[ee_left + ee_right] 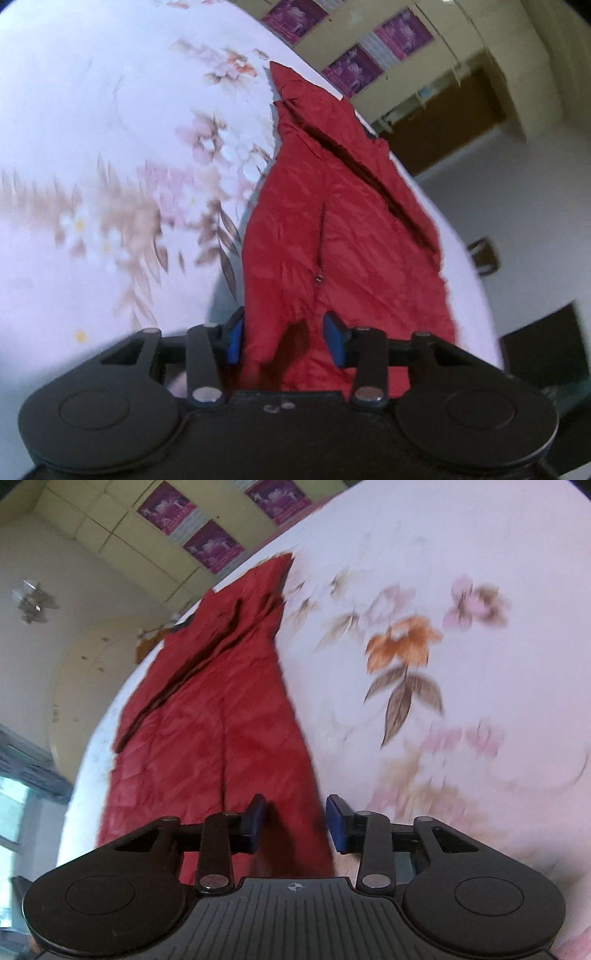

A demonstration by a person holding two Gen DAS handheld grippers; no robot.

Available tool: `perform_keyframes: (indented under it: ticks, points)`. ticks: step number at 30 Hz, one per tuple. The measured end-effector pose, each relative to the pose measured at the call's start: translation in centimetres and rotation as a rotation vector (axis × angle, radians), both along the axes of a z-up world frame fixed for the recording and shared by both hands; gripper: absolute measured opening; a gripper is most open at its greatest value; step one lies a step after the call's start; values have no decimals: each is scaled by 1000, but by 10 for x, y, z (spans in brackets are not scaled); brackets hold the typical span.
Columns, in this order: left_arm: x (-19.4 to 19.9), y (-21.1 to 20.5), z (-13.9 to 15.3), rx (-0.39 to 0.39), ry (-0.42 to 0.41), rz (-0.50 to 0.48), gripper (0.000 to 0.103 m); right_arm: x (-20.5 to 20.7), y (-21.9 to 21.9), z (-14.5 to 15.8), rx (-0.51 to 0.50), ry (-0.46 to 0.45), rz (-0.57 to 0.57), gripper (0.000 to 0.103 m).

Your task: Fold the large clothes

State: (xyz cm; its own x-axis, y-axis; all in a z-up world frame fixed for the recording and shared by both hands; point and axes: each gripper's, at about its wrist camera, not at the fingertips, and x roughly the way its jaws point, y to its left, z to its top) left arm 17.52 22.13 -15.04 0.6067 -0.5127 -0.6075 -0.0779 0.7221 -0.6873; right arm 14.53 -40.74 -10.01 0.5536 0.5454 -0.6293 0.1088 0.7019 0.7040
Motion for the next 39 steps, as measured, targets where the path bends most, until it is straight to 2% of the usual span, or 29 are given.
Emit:
perform_keyframes:
  ticks: [2,4,5,6,7,8,9,12,14,15,17,21,25,30,35,39]
  points:
    - [0,-2,-4,-41,-4,17,41,1,0,-6,63,5,14,37]
    - [2,-5,-9,-86,-4,27,36,2,1,-12,112,3,42,36]
    - [2,-7,-11,-89,-2,36,29,4,3,-13,121,5,58,27]
    - [3,-9,-13,-93,-1,44,19,7,5,-16,131,14,73,21]
    - [3,-11,-13,-94,-1,48,14,8,7,-17,138,14,85,18]
    - [1,-13,-12,-88,-12,65,11,8,9,-17,140,4,99,10]
    - [-2,-13,-11,-105,-37,83,8,7,10,-15,140,-15,109,9]
    - [-19,-11,3,-160,-151,143,7,-1,7,2,173,-99,93,8]
    - [-20,-13,4,-133,-155,147,7,-6,1,8,193,-133,65,8]
    - [-17,-12,1,-125,-133,156,7,-3,1,7,169,-125,60,8]
    - [-13,-10,3,-147,-145,180,6,2,0,7,173,-122,43,6]
    - [10,-13,41,-153,-264,171,6,19,4,38,152,-228,41,6]
    - [60,-18,78,-134,-359,152,6,62,8,79,108,-333,29,6]
    - [147,-22,105,-144,-412,155,7,134,20,118,70,-403,0,6]
    - [242,-35,114,-82,-397,136,7,222,36,136,33,-395,-14,6]
    - [312,-41,102,-46,-337,111,6,292,51,120,17,-340,-33,6]
